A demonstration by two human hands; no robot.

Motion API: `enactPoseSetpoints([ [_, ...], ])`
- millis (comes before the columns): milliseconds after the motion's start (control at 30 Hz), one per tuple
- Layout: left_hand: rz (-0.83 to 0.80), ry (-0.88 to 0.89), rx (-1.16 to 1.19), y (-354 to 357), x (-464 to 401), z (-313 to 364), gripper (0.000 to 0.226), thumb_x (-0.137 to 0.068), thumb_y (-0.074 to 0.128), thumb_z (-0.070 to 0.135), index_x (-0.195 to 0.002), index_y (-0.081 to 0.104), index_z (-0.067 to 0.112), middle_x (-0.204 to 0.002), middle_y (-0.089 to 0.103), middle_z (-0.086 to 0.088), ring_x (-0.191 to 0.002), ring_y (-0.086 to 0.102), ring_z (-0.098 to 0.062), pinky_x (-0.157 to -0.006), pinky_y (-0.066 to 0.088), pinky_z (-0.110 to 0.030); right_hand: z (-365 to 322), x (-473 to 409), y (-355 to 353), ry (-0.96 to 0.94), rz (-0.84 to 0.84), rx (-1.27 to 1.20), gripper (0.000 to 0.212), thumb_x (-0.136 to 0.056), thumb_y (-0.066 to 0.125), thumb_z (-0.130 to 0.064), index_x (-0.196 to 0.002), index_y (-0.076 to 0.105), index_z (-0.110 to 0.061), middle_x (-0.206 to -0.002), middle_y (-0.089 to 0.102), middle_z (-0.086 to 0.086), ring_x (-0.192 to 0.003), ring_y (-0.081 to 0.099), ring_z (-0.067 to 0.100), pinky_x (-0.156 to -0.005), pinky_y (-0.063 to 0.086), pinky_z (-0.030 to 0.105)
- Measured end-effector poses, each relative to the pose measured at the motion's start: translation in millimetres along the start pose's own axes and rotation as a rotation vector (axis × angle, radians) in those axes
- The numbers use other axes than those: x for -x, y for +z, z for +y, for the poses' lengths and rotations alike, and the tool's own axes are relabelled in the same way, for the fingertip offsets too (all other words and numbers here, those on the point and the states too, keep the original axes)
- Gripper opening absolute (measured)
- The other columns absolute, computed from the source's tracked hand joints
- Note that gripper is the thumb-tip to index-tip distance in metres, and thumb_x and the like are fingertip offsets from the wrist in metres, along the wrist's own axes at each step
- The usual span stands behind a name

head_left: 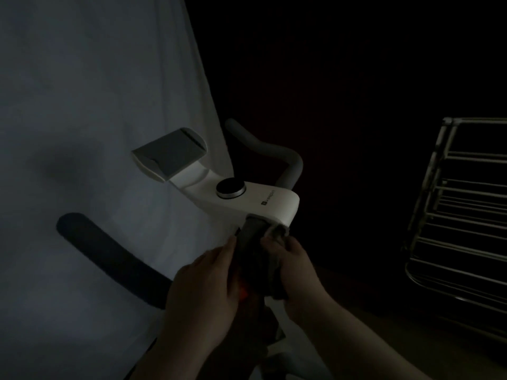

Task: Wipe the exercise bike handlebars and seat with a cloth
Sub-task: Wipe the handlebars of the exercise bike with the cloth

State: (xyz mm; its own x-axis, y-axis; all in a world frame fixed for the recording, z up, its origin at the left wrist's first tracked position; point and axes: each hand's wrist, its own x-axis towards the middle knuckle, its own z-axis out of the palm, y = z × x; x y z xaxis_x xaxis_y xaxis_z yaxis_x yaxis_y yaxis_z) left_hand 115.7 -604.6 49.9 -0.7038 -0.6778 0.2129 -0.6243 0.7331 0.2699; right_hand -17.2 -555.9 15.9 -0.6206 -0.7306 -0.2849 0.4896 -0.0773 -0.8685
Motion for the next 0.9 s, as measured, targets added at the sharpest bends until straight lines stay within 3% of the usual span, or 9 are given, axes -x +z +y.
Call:
enactPoseSetpoints([
  [67,0.053,0.004,-0.031,-5,9,-13,0.055,-0.092,0.027,0.056,-0.144,0.028,0.039,-0.120,0.056,0.019,-0.100,0.050,0.002,-0.091,0.040,-0.024,0,6,-4,-0.338,0.099,0.365,0.017,-0.091,0.060,-0.030,-0.106,0.054,-0.028,-0.116,0.054,-0.005,-0.099,0.057,0.008,-0.081,0.053,0.022],
  [133,0.124,-0.024,-0.057,-4,17,-22,0.059,-0.090,0.022,0.066,-0.133,0.049,0.037,-0.114,0.063,0.016,-0.102,0.055,-0.004,-0.094,0.041,-0.031,-3,1,-4,-0.590,0.195,0.683,0.026,-0.090,0.061,-0.026,-0.113,0.050,-0.027,-0.119,0.041,-0.009,-0.099,0.048,0.000,-0.071,0.046,0.009],
  [233,0.197,-0.063,-0.055,5,24,-29,0.058,-0.090,0.023,0.062,-0.118,0.064,0.031,-0.104,0.068,0.010,-0.096,0.059,-0.013,-0.089,0.045,-0.040,4,-1,8,-0.802,0.215,0.858,0.033,-0.091,0.058,-0.025,-0.123,0.050,-0.028,-0.125,0.039,-0.011,-0.104,0.045,0.000,-0.084,0.051,0.019],
  [333,0.230,-0.057,-0.067,9,25,-31,0.053,-0.091,0.027,0.056,-0.110,0.068,0.028,-0.092,0.067,0.008,-0.085,0.058,-0.014,-0.082,0.045,-0.036,7,3,14,-0.958,0.072,1.054,0.025,-0.093,0.056,-0.029,-0.117,0.060,-0.025,-0.118,0.044,-0.011,-0.100,0.050,0.003,-0.085,0.049,0.019],
  [500,0.234,-0.055,-0.097,13,25,-33,0.052,-0.092,0.026,0.056,-0.109,0.067,0.030,-0.090,0.066,0.009,-0.084,0.057,-0.013,-0.082,0.043,-0.034,-13,-4,15,-0.950,0.163,1.084,0.020,-0.093,0.056,-0.026,-0.111,0.065,-0.023,-0.111,0.052,-0.008,-0.095,0.051,0.006,-0.078,0.049,0.021],
  [633,0.263,-0.021,-0.067,14,24,-36,0.044,-0.092,0.030,0.053,-0.103,0.067,0.031,-0.081,0.059,0.013,-0.078,0.050,-0.010,-0.076,0.037,-0.029,-2,9,30,-1.072,-0.148,1.171,0.014,-0.089,0.061,-0.024,-0.100,0.070,-0.025,-0.099,0.058,-0.006,-0.092,0.051,0.009,-0.076,0.045,0.022],
  [767,0.252,-0.015,-0.080,15,26,-38,0.049,-0.093,0.029,0.054,-0.113,0.065,0.029,-0.087,0.061,0.013,-0.084,0.052,-0.009,-0.081,0.040,-0.030,-15,-8,23,-0.893,0.089,1.170,0.023,-0.091,0.058,-0.030,-0.113,0.063,-0.024,-0.113,0.049,-0.006,-0.103,0.050,0.011,-0.086,0.048,0.026],
  [867,0.248,-0.011,-0.061,16,28,-41,0.047,-0.093,0.028,0.054,-0.114,0.063,0.031,-0.087,0.059,0.015,-0.083,0.050,-0.008,-0.078,0.038,-0.028,-8,4,24,-0.824,-0.040,1.208,0.035,-0.094,0.049,-0.036,-0.126,0.054,-0.025,-0.123,0.045,-0.004,-0.116,0.041,0.013,-0.096,0.038,0.027],
  [900,0.245,-0.011,-0.055,16,27,-42,0.047,-0.093,0.028,0.054,-0.114,0.063,0.031,-0.087,0.059,0.014,-0.084,0.050,-0.009,-0.079,0.039,-0.028,-13,7,19,-0.724,-0.123,1.086,0.034,-0.096,0.045,-0.033,-0.129,0.051,-0.027,-0.126,0.046,-0.004,-0.117,0.043,0.015,-0.098,0.039,0.028],
])
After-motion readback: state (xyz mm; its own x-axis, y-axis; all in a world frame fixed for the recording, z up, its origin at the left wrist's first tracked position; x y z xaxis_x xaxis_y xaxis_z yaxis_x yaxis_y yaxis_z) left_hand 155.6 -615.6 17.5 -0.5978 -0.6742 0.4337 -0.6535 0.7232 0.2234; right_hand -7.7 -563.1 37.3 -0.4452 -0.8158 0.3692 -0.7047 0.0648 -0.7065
